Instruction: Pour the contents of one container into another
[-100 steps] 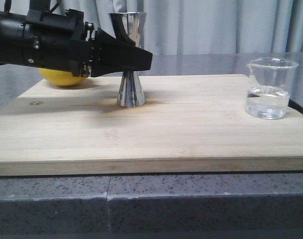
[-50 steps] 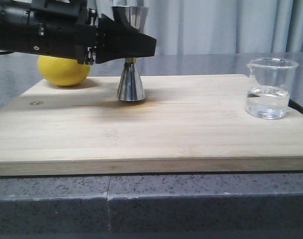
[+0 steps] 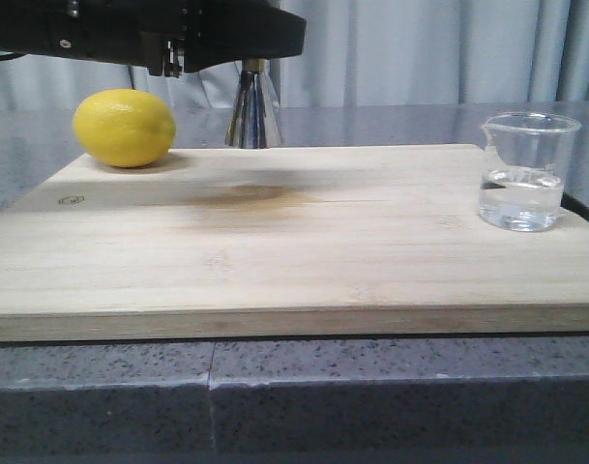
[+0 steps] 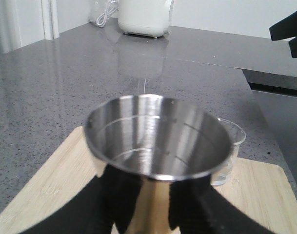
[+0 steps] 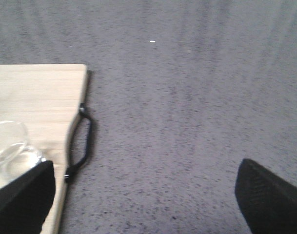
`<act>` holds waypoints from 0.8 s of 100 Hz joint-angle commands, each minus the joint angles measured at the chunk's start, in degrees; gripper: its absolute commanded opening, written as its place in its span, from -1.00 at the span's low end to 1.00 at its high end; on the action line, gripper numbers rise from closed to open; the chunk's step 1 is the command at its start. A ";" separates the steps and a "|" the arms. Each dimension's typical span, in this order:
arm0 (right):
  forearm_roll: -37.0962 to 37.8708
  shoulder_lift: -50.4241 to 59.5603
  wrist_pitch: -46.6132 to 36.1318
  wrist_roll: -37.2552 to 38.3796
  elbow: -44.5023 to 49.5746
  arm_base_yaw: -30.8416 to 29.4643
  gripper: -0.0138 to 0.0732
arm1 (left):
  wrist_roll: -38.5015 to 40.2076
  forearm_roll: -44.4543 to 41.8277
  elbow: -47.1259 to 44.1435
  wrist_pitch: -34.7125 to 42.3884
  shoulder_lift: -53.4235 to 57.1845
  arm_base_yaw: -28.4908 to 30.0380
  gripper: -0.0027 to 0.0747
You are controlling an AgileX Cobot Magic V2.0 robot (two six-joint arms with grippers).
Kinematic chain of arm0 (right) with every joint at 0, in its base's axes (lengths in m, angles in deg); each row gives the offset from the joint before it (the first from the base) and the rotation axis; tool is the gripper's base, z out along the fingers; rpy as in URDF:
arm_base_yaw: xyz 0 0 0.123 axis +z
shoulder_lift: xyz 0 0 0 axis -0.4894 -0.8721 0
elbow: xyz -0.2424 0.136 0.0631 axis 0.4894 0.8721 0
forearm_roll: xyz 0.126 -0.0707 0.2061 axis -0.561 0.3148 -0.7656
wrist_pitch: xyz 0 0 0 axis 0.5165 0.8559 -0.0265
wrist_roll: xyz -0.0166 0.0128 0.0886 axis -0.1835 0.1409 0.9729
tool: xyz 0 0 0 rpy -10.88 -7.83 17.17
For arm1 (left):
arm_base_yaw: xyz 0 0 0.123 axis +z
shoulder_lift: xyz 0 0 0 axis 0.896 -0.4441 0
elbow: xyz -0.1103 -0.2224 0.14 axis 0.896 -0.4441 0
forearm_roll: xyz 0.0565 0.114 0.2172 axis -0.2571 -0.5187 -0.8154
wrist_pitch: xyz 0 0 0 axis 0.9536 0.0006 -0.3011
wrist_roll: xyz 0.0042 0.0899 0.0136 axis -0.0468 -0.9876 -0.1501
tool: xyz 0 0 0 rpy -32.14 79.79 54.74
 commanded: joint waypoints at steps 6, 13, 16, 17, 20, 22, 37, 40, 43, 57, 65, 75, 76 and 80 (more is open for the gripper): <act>-3.46 -2.47 -4.41 -5.04 -3.34 0.93 0.83 | 0.48 4.68 1.73 -6.38 3.15 -0.44 -0.31; -4.51 -4.04 -3.41 -7.10 -4.77 1.34 0.83 | 0.48 4.68 1.73 -6.38 3.15 -0.44 -0.31; -5.05 -4.93 -3.00 -7.81 -5.71 1.57 0.83 | 0.48 4.68 1.73 -6.38 3.15 -0.44 -0.31; -5.29 -5.10 -2.67 -7.82 -5.91 1.68 0.83 | 0.48 4.68 1.73 -6.38 3.15 -0.44 -0.31; -5.70 -5.85 -2.14 -7.95 -6.76 2.02 0.83 | 0.48 4.68 1.73 -6.38 3.15 -0.44 -0.31; -6.12 -6.43 -1.70 -7.95 -7.42 2.40 0.83 | 0.48 4.68 1.73 -6.38 3.15 -0.44 -0.31; -5.46 -11.38 2.40 -8.05 -12.50 7.92 0.83 | 0.48 4.68 1.73 -6.38 3.15 -0.44 -0.31; -4.85 -12.62 3.54 -8.05 -13.63 9.88 0.83 | 0.48 4.68 1.73 -5.96 3.15 -0.44 -0.31; -4.32 -13.38 4.27 -8.05 -14.26 11.58 0.83 | 0.48 4.68 1.73 -5.85 3.15 -0.44 -0.31; -1.52 -18.07 6.58 -8.05 -18.13 19.22 0.83 | 0.48 4.68 1.73 -5.71 3.15 -0.44 -0.31; -1.52 -20.39 6.02 -8.05 -19.39 21.33 0.83 | 0.48 4.68 1.73 -5.71 3.15 -0.44 -0.31; -2.70 -22.57 4.98 -8.05 -19.64 22.14 0.83 | 0.48 4.68 1.73 -5.71 3.15 -0.44 -0.31; -2.91 -22.74 4.84 -8.05 -19.64 22.14 0.83 | 0.48 4.68 1.73 -5.71 3.15 -0.44 -0.31; -3.73 -23.73 4.54 -8.05 -19.64 22.23 0.83 | 0.48 4.68 1.73 -5.71 3.15 -0.44 -0.31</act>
